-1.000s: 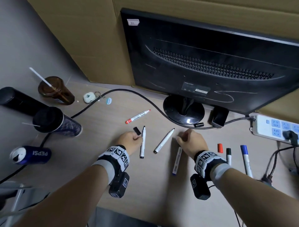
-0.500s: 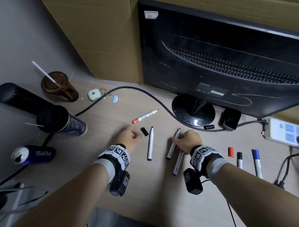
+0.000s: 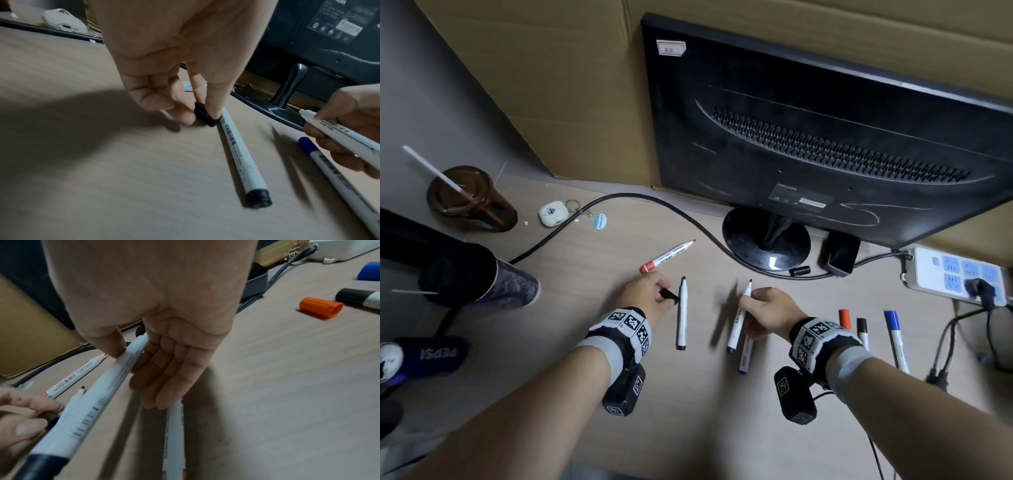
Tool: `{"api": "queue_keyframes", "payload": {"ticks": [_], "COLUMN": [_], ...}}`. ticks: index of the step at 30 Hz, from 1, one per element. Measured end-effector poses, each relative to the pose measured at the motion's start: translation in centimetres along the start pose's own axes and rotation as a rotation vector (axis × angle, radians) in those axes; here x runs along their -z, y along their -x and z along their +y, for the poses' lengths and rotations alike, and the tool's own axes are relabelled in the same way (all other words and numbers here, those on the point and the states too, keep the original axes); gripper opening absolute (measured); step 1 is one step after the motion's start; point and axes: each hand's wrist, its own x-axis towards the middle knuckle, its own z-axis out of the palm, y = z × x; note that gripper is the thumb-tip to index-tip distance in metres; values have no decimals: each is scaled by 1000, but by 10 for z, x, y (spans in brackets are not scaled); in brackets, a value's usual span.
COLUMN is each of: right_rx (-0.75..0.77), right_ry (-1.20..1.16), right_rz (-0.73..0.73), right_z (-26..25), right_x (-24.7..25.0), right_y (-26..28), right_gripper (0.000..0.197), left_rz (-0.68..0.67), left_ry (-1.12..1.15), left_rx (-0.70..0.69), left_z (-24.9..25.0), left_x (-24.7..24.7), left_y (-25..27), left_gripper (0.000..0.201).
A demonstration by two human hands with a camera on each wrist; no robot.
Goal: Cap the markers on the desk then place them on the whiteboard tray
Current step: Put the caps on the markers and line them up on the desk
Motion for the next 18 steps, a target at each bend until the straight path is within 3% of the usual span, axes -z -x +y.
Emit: {"api": "queue_keyframes", "payload": {"ticks": [8, 14, 18], "right_rx": [19, 60, 111], "right_ry": [10, 6, -8], "right_rz": [-71, -121, -149], "right_z": [-2, 0, 3], "right_x": [-3, -4, 0], "right_y": [12, 26, 36], "right_gripper": [19, 14, 10], "left_rz": [-37, -21, 15], "left_ry": [-40, 49, 59], "left_rx": [33, -51, -88], "left_z": [-9, -9, -5], "left_x": [2, -2, -8], "left_y": [12, 28, 40], "left_gripper": [11, 36, 24]}}
